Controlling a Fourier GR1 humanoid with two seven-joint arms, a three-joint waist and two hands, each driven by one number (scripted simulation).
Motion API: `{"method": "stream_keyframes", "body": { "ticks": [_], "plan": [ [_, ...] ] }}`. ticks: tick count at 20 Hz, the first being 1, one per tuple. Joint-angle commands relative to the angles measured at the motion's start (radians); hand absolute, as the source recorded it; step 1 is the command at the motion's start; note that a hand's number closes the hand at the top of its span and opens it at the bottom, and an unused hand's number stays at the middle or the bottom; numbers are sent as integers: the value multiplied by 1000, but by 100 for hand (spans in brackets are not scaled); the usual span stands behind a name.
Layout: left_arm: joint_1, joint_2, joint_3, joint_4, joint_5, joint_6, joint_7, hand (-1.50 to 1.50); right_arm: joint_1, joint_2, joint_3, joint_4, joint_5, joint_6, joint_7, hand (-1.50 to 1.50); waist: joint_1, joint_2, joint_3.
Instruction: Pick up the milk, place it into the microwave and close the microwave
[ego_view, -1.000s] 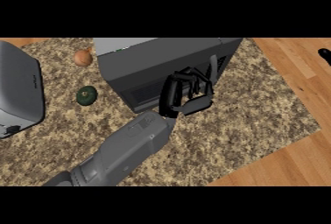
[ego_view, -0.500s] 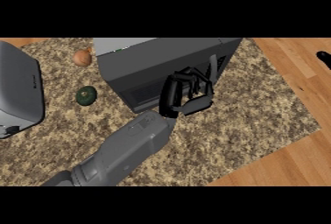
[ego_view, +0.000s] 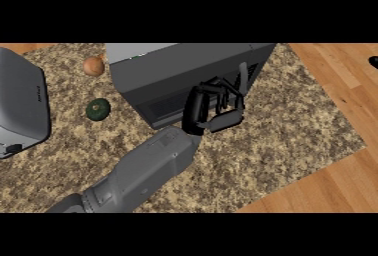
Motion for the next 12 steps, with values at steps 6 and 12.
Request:
{"method": "stream_keyframes", "body": {
  "ticks": [6,12],
  "plan": [
    [-80,0,-43,160,-5,29,93,150,-15,-18,13,2,-77,45,10,-150,9,7,2],
    [-61,0,-53,183,37,70,129,150,-5,-42,8,-6,-114,64,16,-150,30,-1,-1]
  ]
}}
